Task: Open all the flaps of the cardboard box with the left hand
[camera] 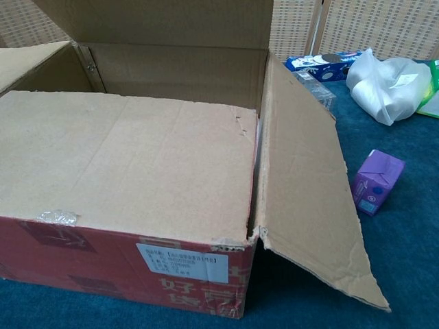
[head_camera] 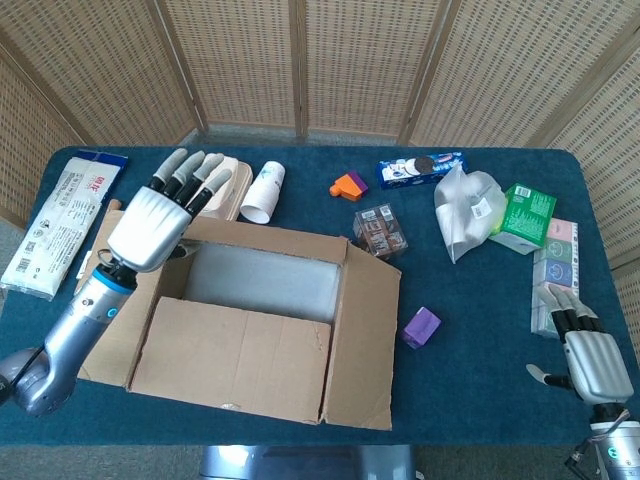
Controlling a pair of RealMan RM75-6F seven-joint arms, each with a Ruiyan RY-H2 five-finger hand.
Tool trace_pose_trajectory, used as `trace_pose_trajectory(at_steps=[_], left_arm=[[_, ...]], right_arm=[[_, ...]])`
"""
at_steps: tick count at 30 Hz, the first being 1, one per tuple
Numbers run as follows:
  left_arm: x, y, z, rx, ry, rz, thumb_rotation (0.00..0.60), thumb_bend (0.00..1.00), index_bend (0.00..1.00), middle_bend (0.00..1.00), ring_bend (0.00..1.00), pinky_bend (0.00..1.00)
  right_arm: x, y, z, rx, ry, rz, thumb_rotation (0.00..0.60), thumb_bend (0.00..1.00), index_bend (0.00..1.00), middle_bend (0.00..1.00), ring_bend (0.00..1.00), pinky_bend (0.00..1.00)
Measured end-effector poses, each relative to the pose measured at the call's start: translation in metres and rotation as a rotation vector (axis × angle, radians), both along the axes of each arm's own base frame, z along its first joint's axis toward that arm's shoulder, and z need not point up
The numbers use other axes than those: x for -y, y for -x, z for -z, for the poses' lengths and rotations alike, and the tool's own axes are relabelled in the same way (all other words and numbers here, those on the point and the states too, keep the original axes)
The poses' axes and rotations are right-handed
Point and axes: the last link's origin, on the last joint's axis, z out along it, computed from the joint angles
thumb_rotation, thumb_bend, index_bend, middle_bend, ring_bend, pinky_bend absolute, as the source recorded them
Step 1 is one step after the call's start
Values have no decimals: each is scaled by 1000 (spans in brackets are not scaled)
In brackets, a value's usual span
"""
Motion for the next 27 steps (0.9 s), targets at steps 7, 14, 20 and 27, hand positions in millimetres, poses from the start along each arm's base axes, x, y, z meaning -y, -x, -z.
trace_pose_trajectory(at_steps=[7,14,20,27], left_arm=[[-35,-25,2,-43,-42,-10,600,165,19,0,0,92],[-69,-44,19,-62,-61,-32,600,165,19,0,0,91],[-80,-56,24,-50,-94,-38,600,165,22,0,0,91],[-69,-51,24,-34,-57,-36,600,165,41,0,0,86]], right_arm=[[3,4,-1,2,3,18,600,0,0,0,0,150],[4,6,-3,7,10,25,600,0,0,0,0,151],[6,9,-4,8,9,36,600,0,0,0,0,151],[5,8,-4,13,8,31,600,0,0,0,0,151]])
